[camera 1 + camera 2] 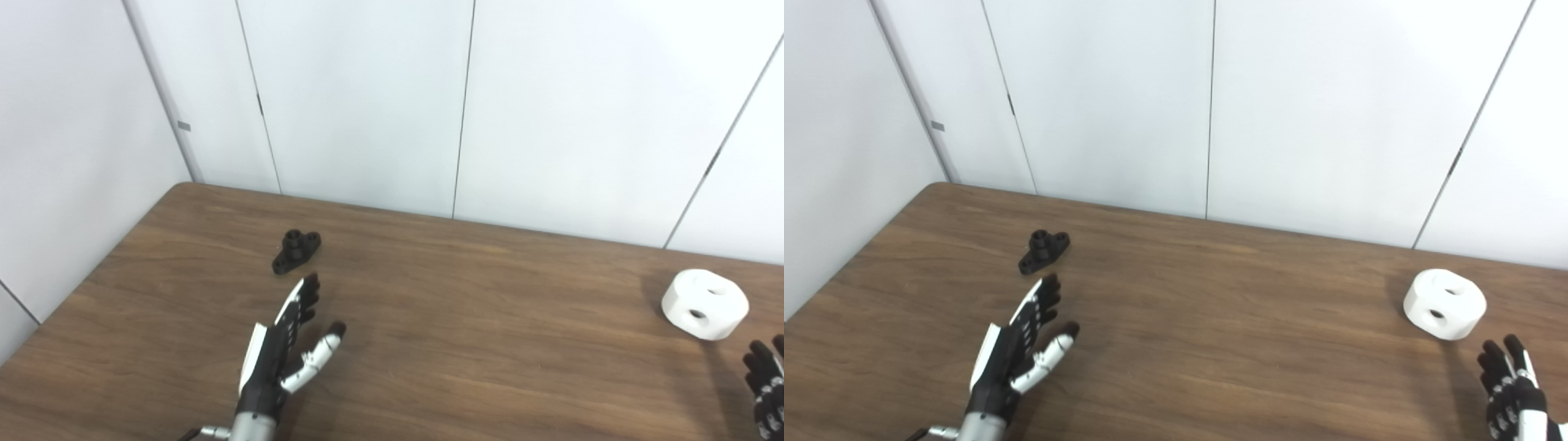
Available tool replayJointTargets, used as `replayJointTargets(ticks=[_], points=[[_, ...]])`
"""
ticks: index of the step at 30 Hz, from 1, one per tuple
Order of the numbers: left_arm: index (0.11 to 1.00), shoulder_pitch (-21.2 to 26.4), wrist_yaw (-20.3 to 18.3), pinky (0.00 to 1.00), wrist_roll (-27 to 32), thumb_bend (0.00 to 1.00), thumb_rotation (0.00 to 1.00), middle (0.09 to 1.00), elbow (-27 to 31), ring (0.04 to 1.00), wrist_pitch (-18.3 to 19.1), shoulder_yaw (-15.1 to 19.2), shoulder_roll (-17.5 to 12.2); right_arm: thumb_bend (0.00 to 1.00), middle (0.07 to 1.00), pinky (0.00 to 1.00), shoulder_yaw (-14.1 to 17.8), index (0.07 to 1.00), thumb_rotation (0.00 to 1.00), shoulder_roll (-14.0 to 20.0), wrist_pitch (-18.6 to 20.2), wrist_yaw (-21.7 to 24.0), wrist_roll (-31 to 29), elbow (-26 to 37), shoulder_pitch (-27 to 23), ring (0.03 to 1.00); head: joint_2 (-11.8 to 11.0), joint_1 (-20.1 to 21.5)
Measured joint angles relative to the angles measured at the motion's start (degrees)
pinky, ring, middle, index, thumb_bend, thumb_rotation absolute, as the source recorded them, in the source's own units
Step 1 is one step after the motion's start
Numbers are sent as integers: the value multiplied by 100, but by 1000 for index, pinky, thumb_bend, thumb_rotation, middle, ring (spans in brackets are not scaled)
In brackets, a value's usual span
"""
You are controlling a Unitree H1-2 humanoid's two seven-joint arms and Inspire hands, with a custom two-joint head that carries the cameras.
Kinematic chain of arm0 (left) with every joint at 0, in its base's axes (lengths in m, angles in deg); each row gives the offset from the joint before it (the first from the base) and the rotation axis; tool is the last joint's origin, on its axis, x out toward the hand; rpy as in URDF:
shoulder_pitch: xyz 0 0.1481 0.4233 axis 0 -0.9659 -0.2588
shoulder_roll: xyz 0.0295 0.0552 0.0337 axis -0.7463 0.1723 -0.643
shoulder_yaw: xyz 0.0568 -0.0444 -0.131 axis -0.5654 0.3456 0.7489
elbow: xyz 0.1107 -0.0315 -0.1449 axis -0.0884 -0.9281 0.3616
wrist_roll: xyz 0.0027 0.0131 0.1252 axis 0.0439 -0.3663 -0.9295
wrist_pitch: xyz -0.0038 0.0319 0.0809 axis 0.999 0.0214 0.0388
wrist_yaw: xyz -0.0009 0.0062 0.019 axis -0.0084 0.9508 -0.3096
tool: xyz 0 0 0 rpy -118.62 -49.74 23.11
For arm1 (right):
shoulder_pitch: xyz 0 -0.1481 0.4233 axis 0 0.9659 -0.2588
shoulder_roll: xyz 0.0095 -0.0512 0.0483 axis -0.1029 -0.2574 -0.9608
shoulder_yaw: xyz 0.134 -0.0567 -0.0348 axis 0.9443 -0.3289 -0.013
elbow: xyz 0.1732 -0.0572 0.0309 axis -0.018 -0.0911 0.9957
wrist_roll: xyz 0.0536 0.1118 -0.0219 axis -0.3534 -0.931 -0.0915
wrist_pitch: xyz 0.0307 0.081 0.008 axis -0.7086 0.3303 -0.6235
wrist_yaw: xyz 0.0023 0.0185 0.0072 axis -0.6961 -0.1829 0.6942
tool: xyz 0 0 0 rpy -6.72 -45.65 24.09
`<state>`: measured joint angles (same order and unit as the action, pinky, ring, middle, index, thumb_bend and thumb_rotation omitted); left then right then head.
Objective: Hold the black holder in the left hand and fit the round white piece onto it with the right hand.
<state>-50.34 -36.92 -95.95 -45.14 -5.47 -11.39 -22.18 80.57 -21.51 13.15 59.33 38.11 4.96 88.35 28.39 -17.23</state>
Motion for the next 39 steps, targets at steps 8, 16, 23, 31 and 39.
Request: replayJointTargets(ticks=[8, 16, 23, 31, 39], points=[[908, 513, 61, 908, -703, 822, 315, 946, 427, 945, 667, 325, -612, 544, 937, 1000, 1, 956, 1000, 1, -7, 2, 44, -9, 1, 947, 79, 44], [908, 851, 101, 956, -1586, 822, 423, 953, 414, 981, 1102, 277, -1035, 582, 957, 1000, -1, 970, 1000, 8, -9, 9, 35, -4, 2, 963, 114, 70], [900, 1218, 182, 890, -2161, 860, 450, 929, -75, 952, 1325, 168, -1271, 610, 976, 1000, -17, 988, 1000, 73, -14, 130, -5, -65, -5, 976, 158, 88], [884, 1622, 433, 971, -2623, 866, 450, 920, -953, 961, 1341, -15, -1460, 611, 967, 1000, -8, 981, 1000, 113, 17, 130, -21, -55, 7, 969, 202, 97], [851, 2050, 638, 998, -3110, 881, 515, 923, -1880, 969, 1492, -427, -1781, 612, 962, 1000, 3, 974, 1000, 117, 140, 121, -10, -6, 36, 966, 229, 141]])
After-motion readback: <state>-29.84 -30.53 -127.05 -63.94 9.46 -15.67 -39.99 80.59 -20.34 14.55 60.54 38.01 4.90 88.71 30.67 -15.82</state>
